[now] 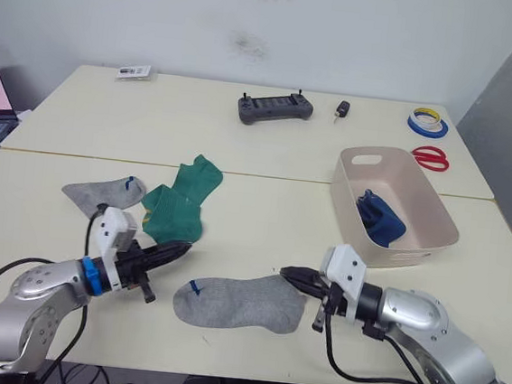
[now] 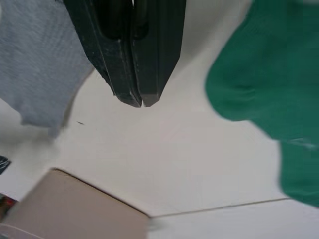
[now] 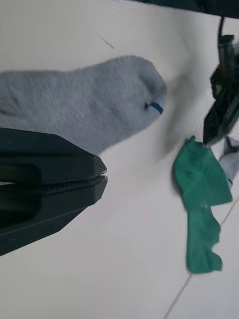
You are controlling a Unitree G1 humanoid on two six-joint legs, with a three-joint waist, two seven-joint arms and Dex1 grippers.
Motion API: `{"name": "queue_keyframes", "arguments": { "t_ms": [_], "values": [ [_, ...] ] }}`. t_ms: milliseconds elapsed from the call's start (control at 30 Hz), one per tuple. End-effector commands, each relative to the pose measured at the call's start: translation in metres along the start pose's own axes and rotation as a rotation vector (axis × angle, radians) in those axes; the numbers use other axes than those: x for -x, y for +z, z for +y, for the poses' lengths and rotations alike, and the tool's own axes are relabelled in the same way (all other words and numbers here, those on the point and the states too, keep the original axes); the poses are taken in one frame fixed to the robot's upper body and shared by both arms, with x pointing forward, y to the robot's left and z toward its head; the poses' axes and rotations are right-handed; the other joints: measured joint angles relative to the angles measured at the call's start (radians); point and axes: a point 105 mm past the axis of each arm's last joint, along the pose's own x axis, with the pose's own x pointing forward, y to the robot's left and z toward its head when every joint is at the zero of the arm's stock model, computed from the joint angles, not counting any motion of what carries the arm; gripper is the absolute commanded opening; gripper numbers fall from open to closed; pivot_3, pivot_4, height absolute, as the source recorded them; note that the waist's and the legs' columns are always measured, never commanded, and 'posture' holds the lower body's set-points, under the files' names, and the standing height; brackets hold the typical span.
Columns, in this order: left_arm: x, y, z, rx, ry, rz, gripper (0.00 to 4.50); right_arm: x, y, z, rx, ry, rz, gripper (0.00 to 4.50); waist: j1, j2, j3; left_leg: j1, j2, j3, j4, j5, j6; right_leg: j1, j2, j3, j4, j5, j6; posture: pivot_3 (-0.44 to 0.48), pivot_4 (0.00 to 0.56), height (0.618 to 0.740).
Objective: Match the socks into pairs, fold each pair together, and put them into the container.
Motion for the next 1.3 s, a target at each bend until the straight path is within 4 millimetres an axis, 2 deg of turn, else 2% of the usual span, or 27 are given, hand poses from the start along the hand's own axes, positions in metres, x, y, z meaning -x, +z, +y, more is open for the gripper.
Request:
{"name": "queue_keyframes", "arguments": {
  "t_ms": [33, 100, 233, 267, 333, 400, 433, 600, 700, 833, 967, 1067, 1133, 1200, 1300],
  "values": [
    [0.026, 0.014, 0.033, -0.119, 0.23, -0.059, 0.59, -0.001, 0.029, -0.003, 0.016, 0.038, -0.06, 0.63, -0.001, 0.0, 0.0, 0.0, 0.0, 0.0, 0.0, 0.0, 0.0, 0.0, 0.0, 0.0, 0.0, 0.0, 0.0, 0.0, 0.15, 0.74],
    [0.042, 0.013, 0.051, -0.16, 0.373, -0.054, 1.22, -0.008, 0.045, -0.005, 0.024, 0.074, -0.092, 1.34, -0.003, 0.0, 0.0, 0.001, 0.0, 0.0, 0.0, 0.0, 0.0, 0.0, 0.0, 0.001, 0.0, 0.0, 0.0, 0.0, 0.15, 0.74],
    [0.058, 0.016, 0.068, -0.302, 0.509, -0.024, 2.37, -0.018, 0.063, -0.008, 0.027, 0.103, -0.121, 2.66, 0.0, 0.0, 0.0, 0.0, 0.0, 0.0, -0.001, 0.0, 0.0, 0.0, 0.0, 0.0, -0.001, 0.0, 0.0, 0.0, 0.15, 0.74],
    [0.062, 0.02, 0.078, -0.359, 0.567, -0.012, 2.72, -0.02, 0.065, -0.008, 0.031, 0.112, -0.125, 3.03, 0.004, 0.0, 0.0, 0.0, 0.0, 0.0, -0.001, 0.0, 0.0, 0.0, -0.001, 0.0, -0.001, 0.0, 0.0, 0.0, 0.15, 0.74],
    [0.065, 0.029, 0.092, -0.461, 0.628, 0.006, 3.31, -0.023, 0.067, -0.008, 0.036, 0.121, -0.127, 3.71, 0.007, -0.002, -0.001, 0.0, -0.001, 0.0, -0.001, 0.0, 0.0, 0.0, -0.002, -0.002, -0.001, 0.0, 0.0, 0.0, 0.15, 0.74],
    [0.058, 0.039, 0.105, -0.552, 0.645, 0.024, 3.96, -0.026, 0.069, -0.012, 0.043, 0.085, -0.131, 4.43, 0.008, -0.003, -0.002, -0.001, -0.001, -0.001, -0.001, 0.0, 0.0, 0.0, -0.002, -0.003, -0.001, 0.0, 0.0, 0.0, 0.15, 0.74],
    [0.053, 0.044, 0.11, -0.592, 0.65, 0.033, 4.25, -0.028, 0.069, -0.014, 0.046, 0.072, -0.131, 4.5, 0.008, -0.003, -0.002, -0.001, -0.001, -0.001, -0.001, 0.0, 0.0, 0.0, -0.002, -0.003, -0.001, 0.0, 0.0, 0.0, 0.15, 0.74],
    [0.03, 0.045, 0.131, -0.683, 0.656, 0.108, 4.25, -0.031, 0.068, -0.016, 0.051, 0.054, -0.123, 4.5, 0.002, -0.003, -0.002, -0.001, -0.002, 0.001, -0.001, 0.0, 0.0, -0.001, -0.002, -0.001, -0.001, 0.0, 0.0, 0.0, 0.15, 0.74],
    [0.023, 0.044, 0.139, -0.71, 0.645, 0.142, 4.25, -0.03, 0.066, -0.016, 0.055, 0.046, -0.116, 4.5, -0.006, -0.003, -0.002, -0.001, -0.001, 0.001, -0.001, 0.0, 0.0, -0.003, -0.002, -0.001, 0.0, 0.0, 0.0, 0.0, 0.15, 0.74],
    [0.028, 0.042, 0.14, -0.642, 0.628, 0.128, 4.25, -0.027, 0.063, -0.017, 0.058, 0.032, -0.105, 4.5, -0.009, -0.003, -0.002, -0.001, 0.0, 0.001, -0.001, 0.0, 0.0, -0.004, -0.001, -0.002, 0.001, 0.0, 0.0, 0.0, 0.15, 0.74],
    [0.039, 0.032, 0.131, -0.543, 0.531, 0.136, 4.25, -0.024, 0.061, -0.013, 0.057, 0.045, -0.105, 4.5, -0.01, -0.003, -0.002, -0.001, 0.0, 0.002, -0.001, 0.0, 0.0, -0.004, -0.001, -0.001, 0.001, 0.0, 0.0, 0.0, 0.15, 0.74],
    [0.053, 0.019, 0.133, -0.538, 0.49, 0.255, 4.25, -0.024, 0.062, -0.008, 0.051, 0.078, -0.114, 4.5, -0.01, -0.003, -0.002, -0.001, 0.0, 0.001, -0.001, 0.0, 0.0, -0.004, -0.001, -0.002, 0.001, 0.0, 0.0, 0.0, 0.15, 0.74],
    [0.059, 0.018, 0.138, -0.581, 0.487, 0.32, 4.25, -0.024, 0.063, -0.007, 0.051, 0.087, -0.116, 4.5, -0.008, -0.003, -0.002, -0.001, 0.0, 0.001, -0.001, 0.0, 0.0, -0.004, -0.001, -0.002, 0.002, 0.0, 0.0, 0.0, 0.15, 0.74],
    [0.057, 0.021, 0.143, -0.626, 0.492, 0.348, 4.25, -0.025, 0.064, -0.007, 0.05, 0.093, -0.119, 4.5, -0.006, -0.003, -0.002, -0.001, 0.0, 0.001, -0.001, 0.0, 0.0, -0.004, -0.001, -0.003, 0.001, 0.0, 0.0, 0.0, 0.15, 0.74],
    [0.042, 0.023, 0.143, -0.659, 0.476, 0.341, 4.25, -0.026, 0.065, -0.006, 0.05, 0.101, -0.123, 4.5, 0.005, -0.003, -0.002, -0.002, -0.001, 0.001, -0.001, 0.0, 0.0, -0.003, -0.002, -0.003, 0.001, 0.0, 0.0, 0.0, 0.15, 0.74]
  ]
}}
